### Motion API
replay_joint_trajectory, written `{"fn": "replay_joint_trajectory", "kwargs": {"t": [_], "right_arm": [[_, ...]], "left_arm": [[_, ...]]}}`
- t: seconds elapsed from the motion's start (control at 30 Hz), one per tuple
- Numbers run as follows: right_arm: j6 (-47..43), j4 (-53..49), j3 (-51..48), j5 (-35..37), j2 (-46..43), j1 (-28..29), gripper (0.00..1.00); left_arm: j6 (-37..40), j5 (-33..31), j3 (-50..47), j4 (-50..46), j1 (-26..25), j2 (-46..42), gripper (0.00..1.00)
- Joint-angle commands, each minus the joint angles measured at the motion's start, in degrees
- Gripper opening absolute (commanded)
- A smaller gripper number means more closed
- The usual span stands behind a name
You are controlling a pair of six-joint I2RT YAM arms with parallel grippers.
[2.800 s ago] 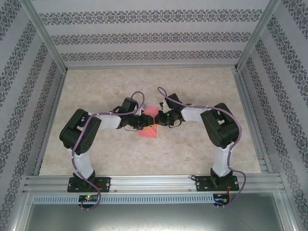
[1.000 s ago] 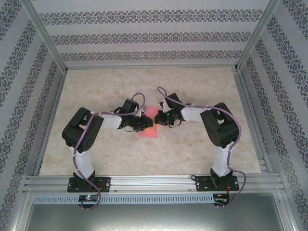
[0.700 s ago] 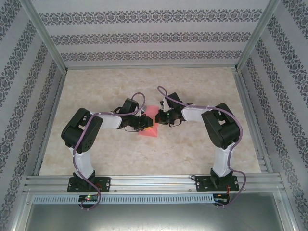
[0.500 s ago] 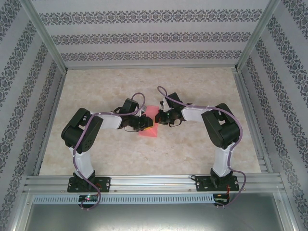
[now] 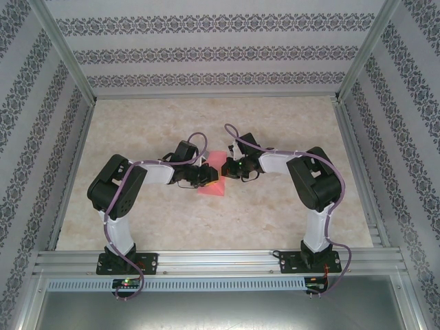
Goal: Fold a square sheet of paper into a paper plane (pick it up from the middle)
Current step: Fold the triangle a second time at the center of the table.
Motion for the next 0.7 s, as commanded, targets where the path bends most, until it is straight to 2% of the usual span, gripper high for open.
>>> {"fn": "replay_joint_trajectory", "kwargs": {"t": [0.0,0.17,0.67], "right_arm": [[-0.4,-1.1,1.1,-0.5,1.5,0.0,0.0],[-0.3,-1.3,1.1,-0.4,1.6,0.0,0.0],[-0.3,-2.0,1.5,-0.6,1.6,0.1,0.03]], "left_arm": [[0.1,0.9,0.2,2.0,-0.5,-2.2,0.22],[-0.7,1.2,1.2,2.3,-0.6,-0.9,0.22],[1.4,-2.1,2.0,-4.7,-0.6,1.3,0.21]]}}
